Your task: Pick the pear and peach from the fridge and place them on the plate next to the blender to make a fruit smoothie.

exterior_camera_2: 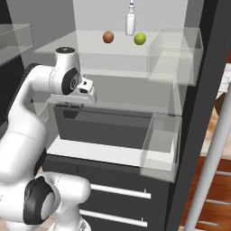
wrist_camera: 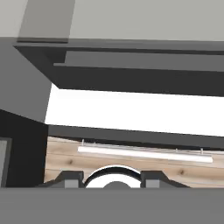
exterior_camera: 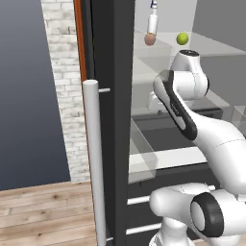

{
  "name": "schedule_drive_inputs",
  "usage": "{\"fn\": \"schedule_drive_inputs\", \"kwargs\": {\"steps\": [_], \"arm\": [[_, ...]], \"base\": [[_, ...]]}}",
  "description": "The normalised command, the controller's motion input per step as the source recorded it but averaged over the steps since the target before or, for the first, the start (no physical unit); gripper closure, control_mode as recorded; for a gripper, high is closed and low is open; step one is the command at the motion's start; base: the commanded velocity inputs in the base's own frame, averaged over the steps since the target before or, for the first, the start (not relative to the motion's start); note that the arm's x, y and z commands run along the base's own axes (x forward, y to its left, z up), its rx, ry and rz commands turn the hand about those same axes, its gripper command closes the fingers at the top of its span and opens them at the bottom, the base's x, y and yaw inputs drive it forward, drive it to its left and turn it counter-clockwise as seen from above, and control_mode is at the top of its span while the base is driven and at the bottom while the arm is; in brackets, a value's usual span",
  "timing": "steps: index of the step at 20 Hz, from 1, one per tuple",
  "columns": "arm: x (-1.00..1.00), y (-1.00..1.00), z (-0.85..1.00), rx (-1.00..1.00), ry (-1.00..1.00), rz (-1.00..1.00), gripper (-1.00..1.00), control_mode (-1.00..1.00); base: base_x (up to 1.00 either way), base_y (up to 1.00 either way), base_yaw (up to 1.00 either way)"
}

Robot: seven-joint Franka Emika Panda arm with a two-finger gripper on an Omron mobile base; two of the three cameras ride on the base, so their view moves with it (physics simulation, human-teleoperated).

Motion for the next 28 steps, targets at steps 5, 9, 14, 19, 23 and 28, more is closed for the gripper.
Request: {"fn": "schedule_drive_inputs", "kwargs": {"steps": [5, 9, 14, 19, 23, 28], "arm": [[-0.14, -0.06, 0.38, 0.01, -0.23, 0.00, -1.00, -1.00], [-0.27, -0.18, 0.81, 0.00, -0.48, -0.05, -1.00, -1.00], [-0.06, -0.29, 0.98, 0.00, -0.39, -0.07, -1.00, -1.00], [0.02, -0.05, 1.00, 0.03, -0.22, -0.01, -1.00, -1.00], [0.44, 0.01, 0.58, 0.08, -0.06, 0.00, -1.00, -1.00], [0.72, 0.00, 0.15, 0.01, -0.11, -0.01, -1.00, -1.00]], "base": [[0.00, 0.00, 0.00], [0.00, 0.00, 0.00], [0.00, 0.00, 0.00], [0.00, 0.00, 0.00], [0.00, 0.00, 0.00], [0.00, 0.00, 0.00]]}}
